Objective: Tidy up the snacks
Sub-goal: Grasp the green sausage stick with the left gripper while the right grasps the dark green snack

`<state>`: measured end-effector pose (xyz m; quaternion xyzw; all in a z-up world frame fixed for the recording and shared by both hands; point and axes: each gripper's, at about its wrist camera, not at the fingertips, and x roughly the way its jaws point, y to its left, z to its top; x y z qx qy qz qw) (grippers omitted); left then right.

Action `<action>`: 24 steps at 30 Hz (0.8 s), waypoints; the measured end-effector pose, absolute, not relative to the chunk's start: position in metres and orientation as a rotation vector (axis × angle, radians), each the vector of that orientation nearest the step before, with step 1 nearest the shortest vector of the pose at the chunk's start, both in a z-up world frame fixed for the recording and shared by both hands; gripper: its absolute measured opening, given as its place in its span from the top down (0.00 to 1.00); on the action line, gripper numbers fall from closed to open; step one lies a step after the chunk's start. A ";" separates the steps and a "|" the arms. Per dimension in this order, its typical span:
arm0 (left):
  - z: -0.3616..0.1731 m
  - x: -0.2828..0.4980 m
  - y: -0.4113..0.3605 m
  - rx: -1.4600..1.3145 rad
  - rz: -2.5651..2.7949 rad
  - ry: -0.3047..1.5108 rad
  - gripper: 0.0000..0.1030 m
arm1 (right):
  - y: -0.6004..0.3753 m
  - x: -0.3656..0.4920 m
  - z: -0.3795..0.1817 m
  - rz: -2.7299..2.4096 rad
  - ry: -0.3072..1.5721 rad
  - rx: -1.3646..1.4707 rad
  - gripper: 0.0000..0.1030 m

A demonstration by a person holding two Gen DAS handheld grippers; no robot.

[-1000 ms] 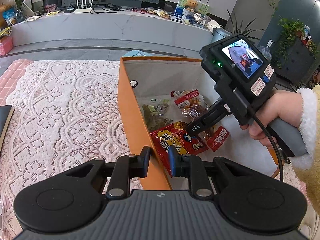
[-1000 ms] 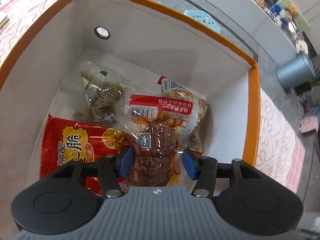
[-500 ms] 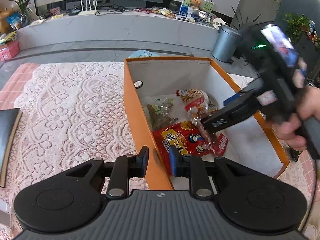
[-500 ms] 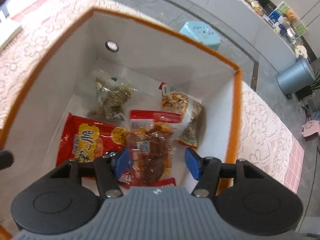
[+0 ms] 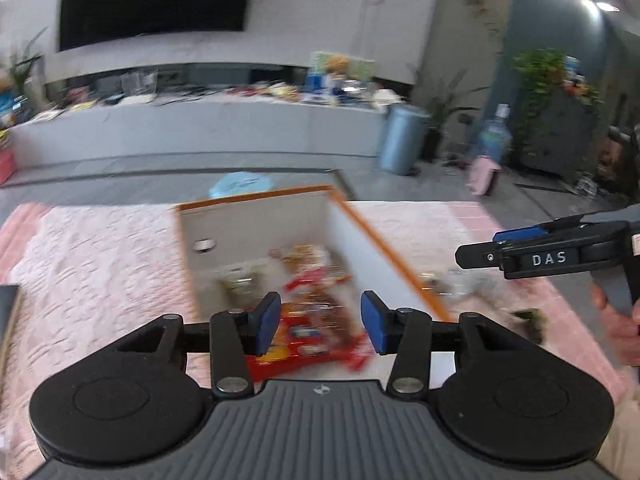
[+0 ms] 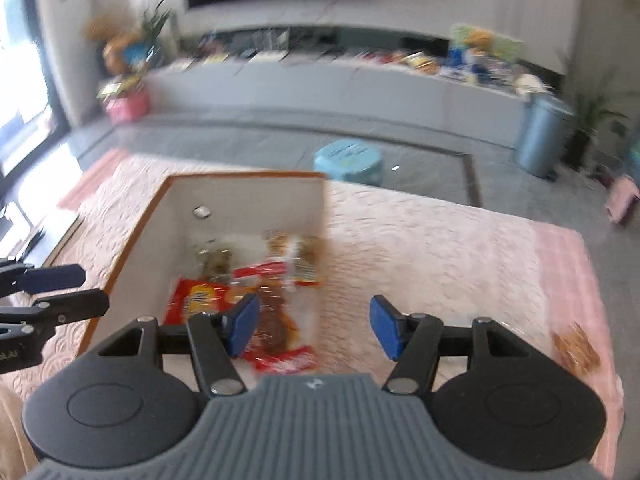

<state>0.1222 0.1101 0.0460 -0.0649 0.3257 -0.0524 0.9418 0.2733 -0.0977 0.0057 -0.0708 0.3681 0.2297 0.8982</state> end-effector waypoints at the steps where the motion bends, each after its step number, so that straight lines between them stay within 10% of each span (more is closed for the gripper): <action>1: 0.046 0.122 0.103 -0.129 -0.131 0.664 0.47 | -0.113 0.267 0.005 0.448 0.743 -0.138 0.42; 24: -0.013 0.179 -0.066 -0.019 -0.311 0.974 0.59 | -0.298 0.207 -0.089 0.047 0.770 0.040 0.36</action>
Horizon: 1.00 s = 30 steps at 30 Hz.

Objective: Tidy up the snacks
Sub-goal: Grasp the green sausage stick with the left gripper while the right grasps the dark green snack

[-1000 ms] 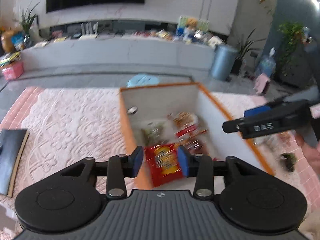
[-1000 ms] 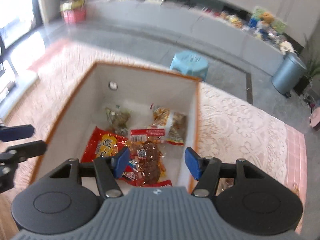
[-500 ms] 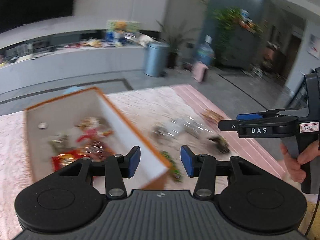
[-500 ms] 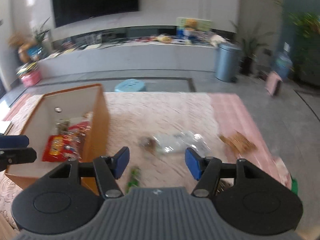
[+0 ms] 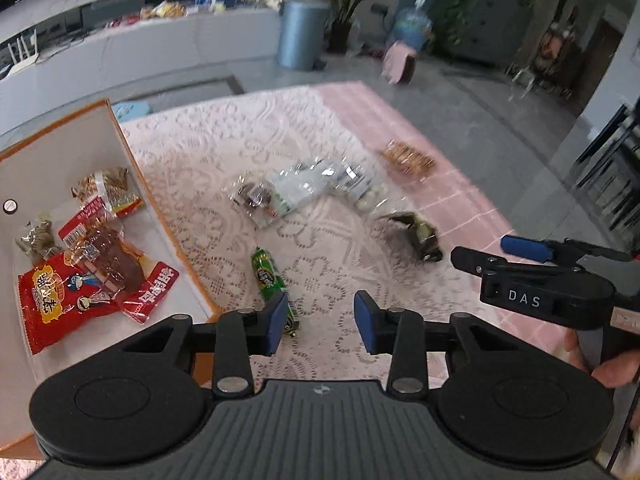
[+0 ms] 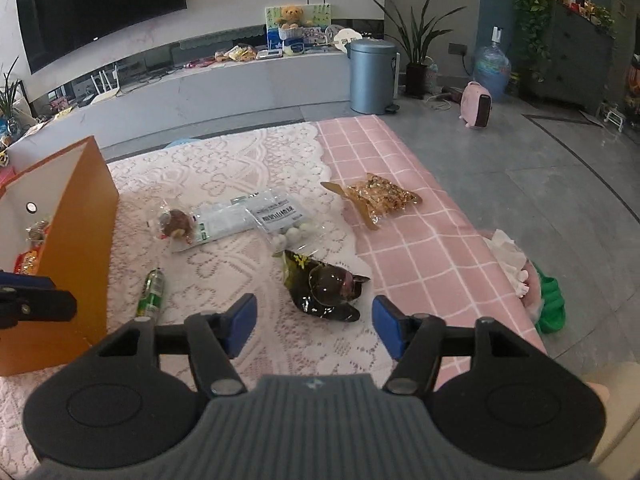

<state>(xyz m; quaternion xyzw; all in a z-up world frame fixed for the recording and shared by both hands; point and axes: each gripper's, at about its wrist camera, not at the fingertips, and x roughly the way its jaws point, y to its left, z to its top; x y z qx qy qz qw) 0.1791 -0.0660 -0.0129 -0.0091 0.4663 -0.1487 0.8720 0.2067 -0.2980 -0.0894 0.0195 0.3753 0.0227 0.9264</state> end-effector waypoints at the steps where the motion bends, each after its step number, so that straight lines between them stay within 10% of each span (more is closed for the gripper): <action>1: -0.016 0.183 -0.071 -0.008 -0.301 0.989 0.59 | -0.297 0.213 -0.093 0.046 0.775 0.035 0.36; 30: -0.107 0.268 -0.111 0.251 -0.076 1.268 0.69 | -0.280 0.279 -0.163 0.023 0.752 -0.140 0.45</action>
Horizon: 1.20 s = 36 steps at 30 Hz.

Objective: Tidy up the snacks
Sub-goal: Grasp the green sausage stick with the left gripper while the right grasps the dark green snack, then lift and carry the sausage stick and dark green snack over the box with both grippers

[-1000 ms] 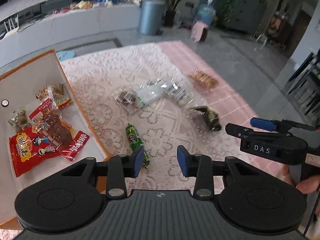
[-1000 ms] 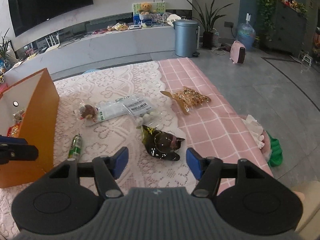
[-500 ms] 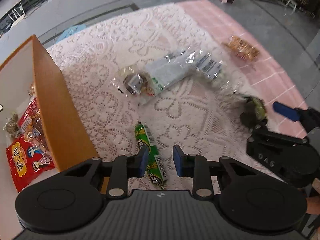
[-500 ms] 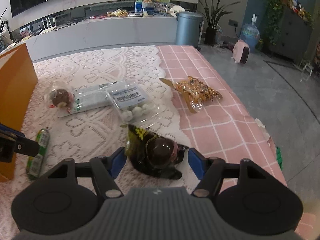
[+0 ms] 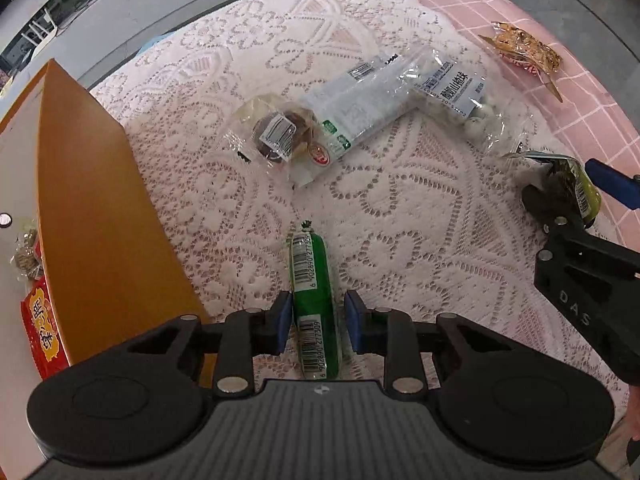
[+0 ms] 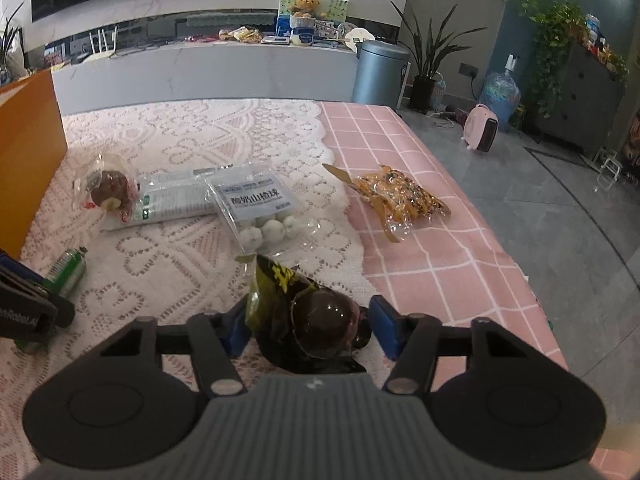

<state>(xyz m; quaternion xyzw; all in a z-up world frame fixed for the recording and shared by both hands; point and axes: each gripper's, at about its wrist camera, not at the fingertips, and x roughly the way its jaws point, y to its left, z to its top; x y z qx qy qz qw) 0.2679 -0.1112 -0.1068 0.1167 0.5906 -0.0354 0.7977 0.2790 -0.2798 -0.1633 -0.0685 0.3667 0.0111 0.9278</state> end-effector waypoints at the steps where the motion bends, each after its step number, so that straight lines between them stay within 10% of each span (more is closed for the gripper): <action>1: -0.107 0.268 -0.112 0.257 -0.078 1.268 0.69 | -0.279 0.280 -0.165 0.020 0.758 -0.147 0.49; 36: -0.079 0.230 -0.113 0.152 -0.220 1.084 0.77 | -0.282 0.262 -0.143 0.009 0.652 -0.160 0.70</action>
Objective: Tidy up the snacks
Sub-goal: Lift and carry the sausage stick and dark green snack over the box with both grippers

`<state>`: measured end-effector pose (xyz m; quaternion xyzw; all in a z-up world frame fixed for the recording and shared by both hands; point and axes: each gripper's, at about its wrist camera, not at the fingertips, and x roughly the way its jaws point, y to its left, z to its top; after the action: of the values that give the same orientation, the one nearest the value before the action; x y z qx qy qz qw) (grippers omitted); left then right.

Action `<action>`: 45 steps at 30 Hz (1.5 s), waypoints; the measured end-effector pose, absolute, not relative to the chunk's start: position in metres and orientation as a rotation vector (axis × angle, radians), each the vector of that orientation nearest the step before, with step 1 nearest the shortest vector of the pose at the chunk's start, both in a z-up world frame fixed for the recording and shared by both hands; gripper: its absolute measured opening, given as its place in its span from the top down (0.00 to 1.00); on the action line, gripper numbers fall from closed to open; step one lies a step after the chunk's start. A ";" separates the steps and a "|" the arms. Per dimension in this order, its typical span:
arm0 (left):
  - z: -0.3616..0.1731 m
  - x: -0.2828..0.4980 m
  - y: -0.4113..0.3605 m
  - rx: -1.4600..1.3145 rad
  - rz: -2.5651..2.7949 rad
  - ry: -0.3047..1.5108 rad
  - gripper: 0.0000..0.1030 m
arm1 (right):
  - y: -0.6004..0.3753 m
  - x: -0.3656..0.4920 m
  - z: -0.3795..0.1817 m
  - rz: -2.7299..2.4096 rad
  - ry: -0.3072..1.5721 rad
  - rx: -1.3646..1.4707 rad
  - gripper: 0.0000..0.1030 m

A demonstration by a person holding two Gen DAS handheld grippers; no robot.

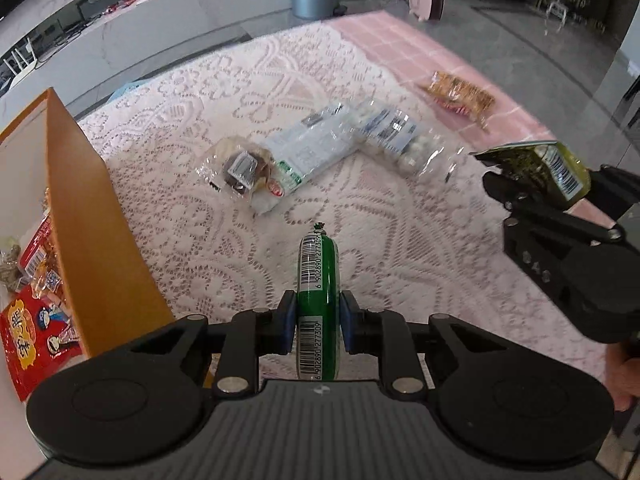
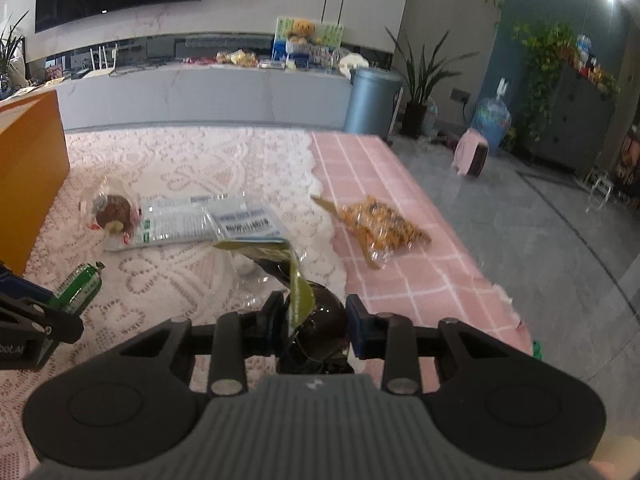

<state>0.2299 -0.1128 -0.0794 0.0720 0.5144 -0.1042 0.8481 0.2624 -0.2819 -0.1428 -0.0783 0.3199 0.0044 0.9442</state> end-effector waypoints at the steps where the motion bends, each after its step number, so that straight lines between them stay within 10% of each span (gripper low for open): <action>1: -0.076 0.227 -0.113 0.139 -0.225 1.073 0.77 | -0.281 0.260 -0.140 0.007 0.638 -0.164 0.70; 26: 0.041 0.151 -0.027 -0.050 -0.154 0.778 0.77 | -0.207 0.182 -0.034 0.178 0.476 -0.080 0.70; 45: 0.031 0.149 0.092 -0.114 -0.094 0.932 0.77 | -0.079 0.149 -0.021 0.472 0.543 -0.181 0.70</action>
<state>0.1488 0.0922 0.0311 -0.0550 0.4490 -0.0453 0.8907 0.1495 -0.0794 -0.0213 -0.0886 0.2652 0.2308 0.9319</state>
